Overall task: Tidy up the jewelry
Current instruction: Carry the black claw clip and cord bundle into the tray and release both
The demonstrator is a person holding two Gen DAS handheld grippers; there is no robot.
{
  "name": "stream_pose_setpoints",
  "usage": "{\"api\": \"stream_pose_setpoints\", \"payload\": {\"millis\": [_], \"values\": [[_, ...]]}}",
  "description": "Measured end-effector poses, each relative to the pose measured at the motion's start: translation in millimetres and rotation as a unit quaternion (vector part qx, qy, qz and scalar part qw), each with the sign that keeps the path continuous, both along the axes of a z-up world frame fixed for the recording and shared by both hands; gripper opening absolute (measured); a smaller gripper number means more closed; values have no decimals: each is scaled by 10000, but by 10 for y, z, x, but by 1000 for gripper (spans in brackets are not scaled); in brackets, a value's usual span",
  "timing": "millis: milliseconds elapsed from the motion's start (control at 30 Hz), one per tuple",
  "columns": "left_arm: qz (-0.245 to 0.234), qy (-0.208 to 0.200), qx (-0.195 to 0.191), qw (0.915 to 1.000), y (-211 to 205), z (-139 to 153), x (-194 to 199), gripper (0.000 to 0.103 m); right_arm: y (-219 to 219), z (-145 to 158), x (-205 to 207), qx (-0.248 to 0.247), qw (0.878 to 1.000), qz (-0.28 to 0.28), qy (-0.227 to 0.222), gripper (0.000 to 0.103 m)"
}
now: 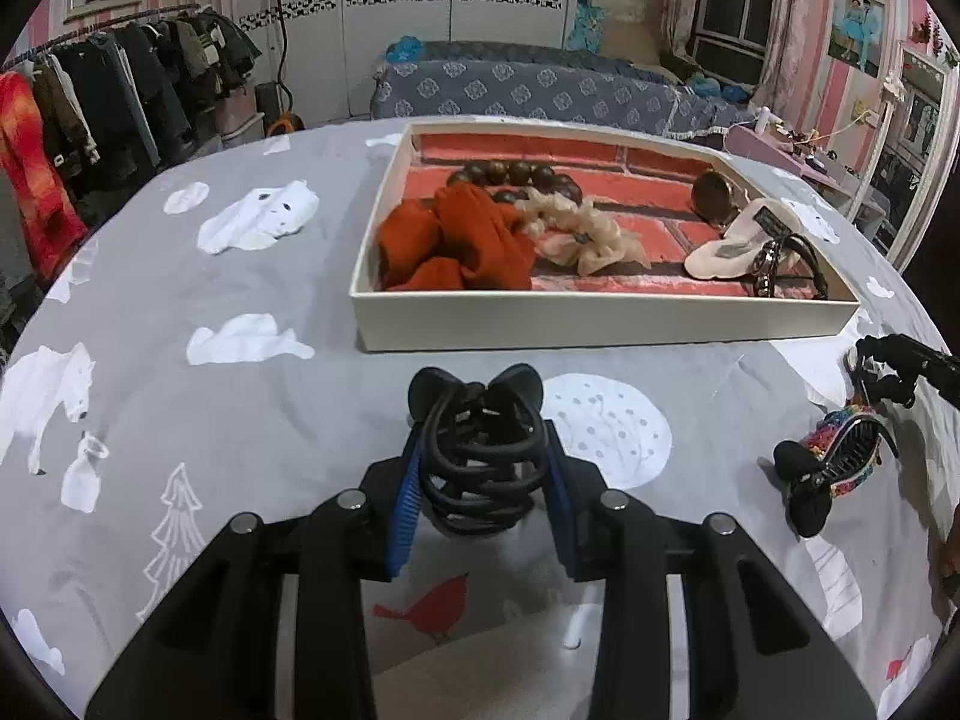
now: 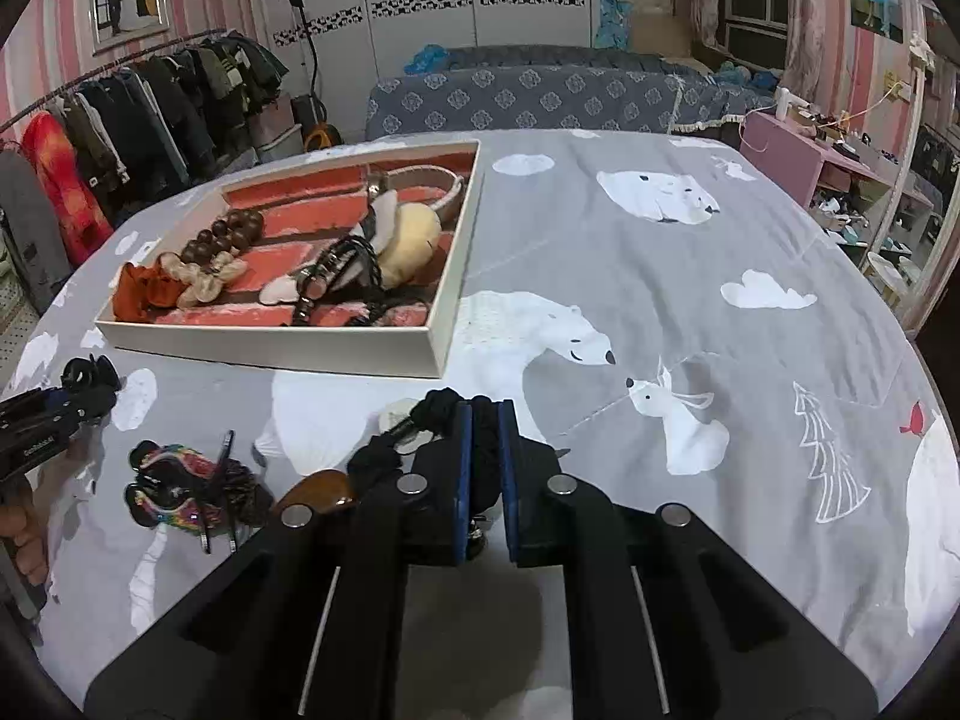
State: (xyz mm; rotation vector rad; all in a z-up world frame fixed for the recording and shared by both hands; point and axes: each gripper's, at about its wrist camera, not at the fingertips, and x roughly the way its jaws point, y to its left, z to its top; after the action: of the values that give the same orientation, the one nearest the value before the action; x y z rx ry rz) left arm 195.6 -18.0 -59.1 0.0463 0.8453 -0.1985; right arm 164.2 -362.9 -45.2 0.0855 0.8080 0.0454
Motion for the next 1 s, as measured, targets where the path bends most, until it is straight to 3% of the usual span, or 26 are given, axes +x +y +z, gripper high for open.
{"api": "stream_pose_setpoints", "payload": {"millis": [467, 700, 1000], "values": [[-90, -810, -124, 9966, -10, 643, -427, 36, 32, 771, -476, -21, 9957, 1, -923, 10], [-64, -1192, -118, 9928, -116, 900, -608, 36, 8, 1021, -704, -70, 9927, -21, -1206, 10], [-146, -1396, -203, 9899, -336, 1068, -709, 36, -42, 1190, -870, -61, 9899, 43, -1418, 10]]}}
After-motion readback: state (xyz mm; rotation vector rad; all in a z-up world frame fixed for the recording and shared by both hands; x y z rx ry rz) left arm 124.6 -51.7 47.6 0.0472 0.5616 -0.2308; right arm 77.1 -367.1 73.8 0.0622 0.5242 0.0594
